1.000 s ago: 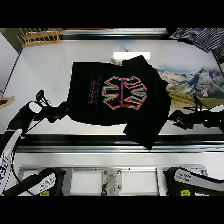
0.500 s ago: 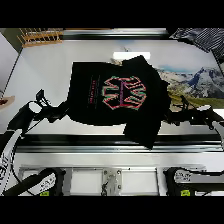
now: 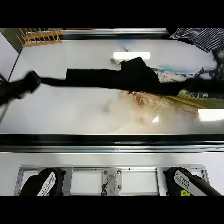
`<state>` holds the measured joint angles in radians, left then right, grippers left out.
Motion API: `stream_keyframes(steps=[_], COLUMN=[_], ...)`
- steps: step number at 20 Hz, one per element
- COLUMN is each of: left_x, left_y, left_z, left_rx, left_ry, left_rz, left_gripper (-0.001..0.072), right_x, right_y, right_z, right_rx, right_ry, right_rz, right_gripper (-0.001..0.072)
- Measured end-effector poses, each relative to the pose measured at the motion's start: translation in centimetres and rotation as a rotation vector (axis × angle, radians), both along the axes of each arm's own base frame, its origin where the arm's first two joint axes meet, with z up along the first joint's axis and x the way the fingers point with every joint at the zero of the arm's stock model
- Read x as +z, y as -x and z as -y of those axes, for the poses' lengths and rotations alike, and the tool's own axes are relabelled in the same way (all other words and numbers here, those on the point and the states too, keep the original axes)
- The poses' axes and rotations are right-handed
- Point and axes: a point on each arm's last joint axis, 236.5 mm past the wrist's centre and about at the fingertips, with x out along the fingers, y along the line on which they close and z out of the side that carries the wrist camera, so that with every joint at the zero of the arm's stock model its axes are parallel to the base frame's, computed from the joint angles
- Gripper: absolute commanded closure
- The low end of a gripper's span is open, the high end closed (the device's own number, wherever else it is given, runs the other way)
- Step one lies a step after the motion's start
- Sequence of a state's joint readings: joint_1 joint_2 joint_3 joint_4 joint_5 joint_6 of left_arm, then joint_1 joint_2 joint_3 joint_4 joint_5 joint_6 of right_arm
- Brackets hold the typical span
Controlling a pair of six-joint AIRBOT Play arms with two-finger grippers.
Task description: Fold the clothes and pants, and hang the long-sleeved shirts on hangers.
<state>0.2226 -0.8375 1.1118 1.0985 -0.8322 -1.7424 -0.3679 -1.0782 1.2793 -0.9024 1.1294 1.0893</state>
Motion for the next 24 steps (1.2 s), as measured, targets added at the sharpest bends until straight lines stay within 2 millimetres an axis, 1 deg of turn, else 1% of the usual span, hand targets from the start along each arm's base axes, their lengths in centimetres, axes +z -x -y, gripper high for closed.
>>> stream_keyframes(steps=[1, 2, 3, 4, 5, 6, 7, 9, 10, 11, 12, 13, 14, 15, 16, 17, 18, 19, 20, 22, 24], left_x=[4.8, 9.4, 13.8, 17.5, 20.5, 23.2, 25.5, 28.5, 29.4, 29.9, 30.1, 29.7, 28.7, 27.3, 25.4, 22.6, 19.4, 16.1, 12.1, 4.4, -3.2], left_y=[1.4, 3.2, 5.6, 8.0, 10.6, 13.2, 15.8, 19.6, 20.8, 21.5, 21.6, 21.0, 19.6, 17.8, 15.6, 12.9, 10.1, 7.6, 5.0, 1.0, -1.9], left_z=[0.2, 0.4, 0.8, 1.3, 1.7, 2.3, 2.8, 3.6, 3.9, 4.0, 4.1, 4.1, 3.9, 3.7, 3.4, 2.9, 2.4, 1.9, 1.4, 1.0, 1.1], left_rx=[0.004, 0.009, 0.015, 0.020, 0.024, 0.027, 0.032, 0.038, 0.040, 0.040, 0.039, 0.034, 0.024, 0.013, 0.002, -0.009, -0.019, -0.027, -0.036, -0.054, -0.075], left_ry=[-0.026, -0.054, -0.082, -0.104, -0.125, -0.142, -0.157, -0.176, -0.182, -0.186, -0.187, -0.186, -0.182, -0.176, -0.166, -0.150, -0.130, -0.108, -0.080, -0.028, 0.016], left_rz=[0.110, 0.218, 0.327, 0.424, 0.507, 0.590, 0.663, 0.771, 0.804, 0.824, 0.827, 0.804, 0.755, 0.694, 0.618, 0.522, 0.420, 0.321, 0.212, 0.016, -0.162], left_gripper=[0.0701, 0.0701, 0.0701, 0.0701, 0.0701, 0.0701, 0.0701, 0.0701, 0.0701, 0.0702, 0.0701, 0.0701, 0.0701, 0.0701, 0.0701, 0.0701, 0.0701, 0.0701, 0.0701, 0.0701, 0.0701], right_x=[4.6, 9.1, 13.5, 17.3, 20.7, 23.3, 25.8, 28.7, 29.7, 30.3, 30.5, 30.5, 30.1, 29.0, 27.7, 25.8, 23.7, 21.0, 18.3, 11.8, 4.7], right_y=[0.7, 1.9, 3.5, 5.3, 7.4, 9.4, 11.6, 14.8, 16.1, 17.0, 17.5, 17.6, 17.4, 16.6, 15.5, 14.1, 12.5, 10.7, 9.0, 5.3, 2.0], right_z=[-0.1, -0.3, -0.7, -1.1, -1.7, -2.3, -3.0, -4.0, -4.4, -4.7, -4.9, -5.0, -5.0, -5.0, -4.8, -4.6, -4.3, -3.9, -3.5, -2.5, -1.7], right_rx=[-0.003, -0.011, -0.026, -0.042, -0.059, -0.072, -0.085, -0.102, -0.112, -0.120, -0.124, -0.127, -0.125, -0.118, -0.109, -0.096, -0.081, -0.063, -0.047, -0.018, 0.001], right_ry=[0.048, 0.097, 0.143, 0.178, 0.212, 0.234, 0.254, 0.266, 0.261, 0.252, 0.240, 0.223, 0.203, 0.181, 0.159, 0.134, 0.111, 0.085, 0.066, 0.045, 0.049], right_rz=[0.105, 0.210, 0.323, 0.425, 0.524, 0.603, 0.684, 0.781, 0.816, 0.834, 0.842, 0.837, 0.813, 0.765, 0.705, 0.624, 0.537, 0.432, 0.330, 0.110, -0.108], right_gripper=[0.0697, 0.0697, 0.0698, 0.0698, 0.0698, 0.0698, 0.0698, 0.0698, 0.0698, 0.0698, 0.0698, 0.0698, 0.0698, 0.0698, 0.0698, 0.0699, 0.0698, 0.0699, 0.0699, 0.0698, 0.0698])
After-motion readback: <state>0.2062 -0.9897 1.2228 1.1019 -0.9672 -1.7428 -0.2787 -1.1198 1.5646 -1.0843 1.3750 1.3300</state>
